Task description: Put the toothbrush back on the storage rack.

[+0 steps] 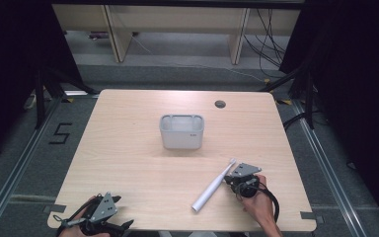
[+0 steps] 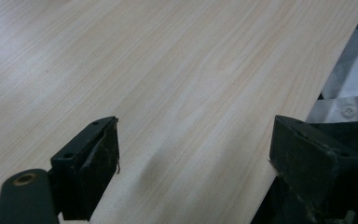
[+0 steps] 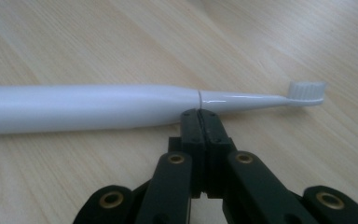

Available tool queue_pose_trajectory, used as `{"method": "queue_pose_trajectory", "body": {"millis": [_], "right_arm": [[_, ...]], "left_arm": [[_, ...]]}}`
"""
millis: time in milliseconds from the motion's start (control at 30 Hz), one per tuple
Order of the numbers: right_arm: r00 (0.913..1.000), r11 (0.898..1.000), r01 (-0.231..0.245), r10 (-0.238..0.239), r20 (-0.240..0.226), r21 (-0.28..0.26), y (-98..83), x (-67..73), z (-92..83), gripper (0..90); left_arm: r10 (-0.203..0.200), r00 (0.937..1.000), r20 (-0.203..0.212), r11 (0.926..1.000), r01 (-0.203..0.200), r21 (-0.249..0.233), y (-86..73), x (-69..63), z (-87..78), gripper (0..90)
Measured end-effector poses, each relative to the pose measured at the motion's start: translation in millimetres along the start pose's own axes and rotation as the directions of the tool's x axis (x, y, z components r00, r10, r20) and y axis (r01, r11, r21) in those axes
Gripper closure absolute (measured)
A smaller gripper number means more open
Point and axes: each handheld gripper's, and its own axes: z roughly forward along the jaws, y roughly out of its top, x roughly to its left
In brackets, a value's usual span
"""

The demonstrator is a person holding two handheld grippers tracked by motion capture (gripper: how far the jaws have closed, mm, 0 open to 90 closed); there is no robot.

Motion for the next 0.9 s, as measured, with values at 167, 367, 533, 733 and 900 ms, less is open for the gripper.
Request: {"method": "queue_pose_trajectory", "body": {"millis": [167,367,533,733,900], "right_arm": [[0.9999,1.0,0.008,-0.008,-0.007,0.004,4.7,0.3,6.7,89.9],[0.9998,1.0,0.021,-0.021,-0.003,0.007,11.6,2.0,11.9,89.7],[0.9993,0.999,0.034,-0.034,-0.013,0.012,16.2,3.1,17.1,89.5],[0.999,0.999,0.045,-0.045,-0.008,0.014,22.9,5.5,22.7,89.3],[0.9985,0.998,0.054,-0.054,-0.009,0.014,28.8,5.4,29.0,89.3]], "left_arm": [[-0.001,1.0,-0.002,1.0,0.001,-0.001,0.0,0.1,-0.1,15.7],[0.007,1.0,-0.005,1.0,-0.007,0.002,0.0,0.3,-0.9,15.7],[0.002,1.0,-0.003,1.0,-0.002,0.0,0.0,0.2,-0.6,15.7],[0.015,0.9998,-0.01,0.9999,-0.015,0.008,0.1,1.1,-1.8,15.7],[0.007,0.9999,-0.011,1.0,-0.007,-0.001,-0.2,0.3,-1.3,15.6]]}}
